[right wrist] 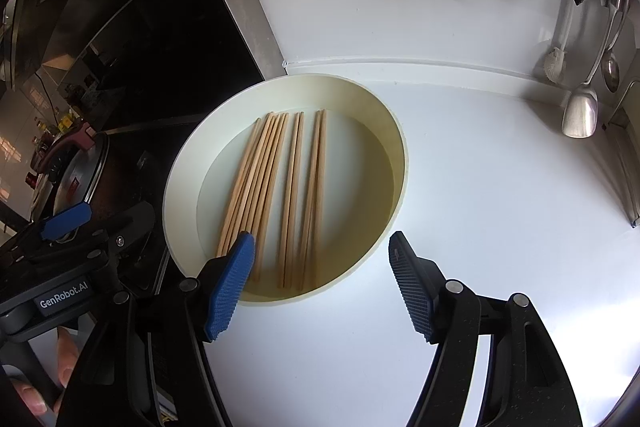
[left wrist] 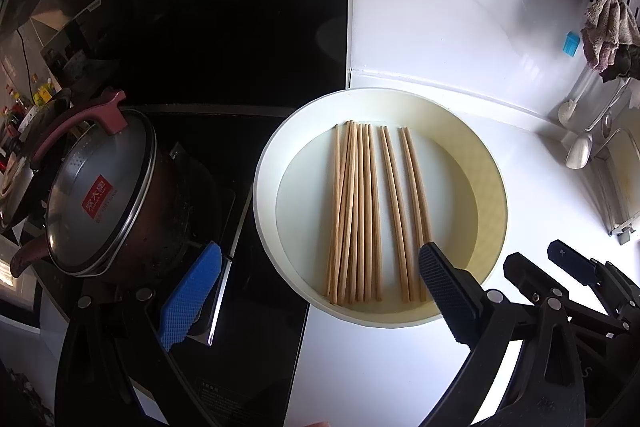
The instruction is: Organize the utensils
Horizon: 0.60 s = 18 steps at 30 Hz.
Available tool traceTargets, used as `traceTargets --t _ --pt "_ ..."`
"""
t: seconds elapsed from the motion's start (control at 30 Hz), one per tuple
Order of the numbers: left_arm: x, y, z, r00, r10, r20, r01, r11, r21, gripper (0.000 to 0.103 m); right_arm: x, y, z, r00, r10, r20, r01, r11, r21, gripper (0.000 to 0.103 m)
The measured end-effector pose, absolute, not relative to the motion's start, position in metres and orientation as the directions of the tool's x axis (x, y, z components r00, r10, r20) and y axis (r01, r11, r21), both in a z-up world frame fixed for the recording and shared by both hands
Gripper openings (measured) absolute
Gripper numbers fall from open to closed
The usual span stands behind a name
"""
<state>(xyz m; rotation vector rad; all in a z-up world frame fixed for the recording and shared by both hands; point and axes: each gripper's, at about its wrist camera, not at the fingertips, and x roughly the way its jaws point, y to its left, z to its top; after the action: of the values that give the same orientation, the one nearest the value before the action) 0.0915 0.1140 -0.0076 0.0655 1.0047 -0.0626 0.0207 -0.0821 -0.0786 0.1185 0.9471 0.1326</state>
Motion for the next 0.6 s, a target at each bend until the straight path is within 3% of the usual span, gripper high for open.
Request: traceTargets --t 0.6 --pt "0.0928 0.1137 -0.0085 0.534 -0.022 -0.845 0.083 0.996 0.027 0.097 0.0218 -0.0820 -0.0788 0.576 0.164 -0.801 -0.061 0.985 0.159 0.067"
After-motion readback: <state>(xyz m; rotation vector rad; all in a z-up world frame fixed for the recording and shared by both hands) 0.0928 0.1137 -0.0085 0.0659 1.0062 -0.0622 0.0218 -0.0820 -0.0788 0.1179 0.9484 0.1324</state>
